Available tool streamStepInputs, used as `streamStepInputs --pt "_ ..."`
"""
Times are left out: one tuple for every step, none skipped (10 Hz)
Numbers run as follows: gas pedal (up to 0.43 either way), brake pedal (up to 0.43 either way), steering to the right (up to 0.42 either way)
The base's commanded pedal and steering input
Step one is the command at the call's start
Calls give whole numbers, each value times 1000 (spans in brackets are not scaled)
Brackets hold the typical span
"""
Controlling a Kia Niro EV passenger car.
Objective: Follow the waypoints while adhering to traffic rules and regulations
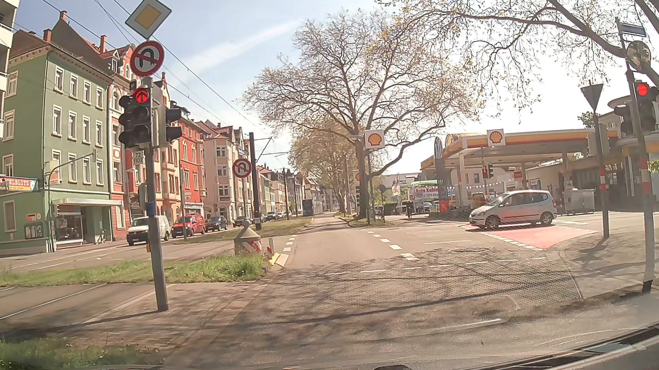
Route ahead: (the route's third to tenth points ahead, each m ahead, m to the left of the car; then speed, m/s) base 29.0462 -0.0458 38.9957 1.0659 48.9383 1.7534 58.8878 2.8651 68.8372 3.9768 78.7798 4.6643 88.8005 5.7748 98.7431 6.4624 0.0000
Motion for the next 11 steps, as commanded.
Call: streamStepInputs --pt "0 226 -2" --pt "0 226 -2" --pt "0 226 -2" --pt "0 226 -2" --pt "0 220 -2" --pt "0 226 -2" --pt "0 220 -2" --pt "0 226 -2" --pt "0 226 -2" --pt "0 226 -2" --pt "0 220 -2"
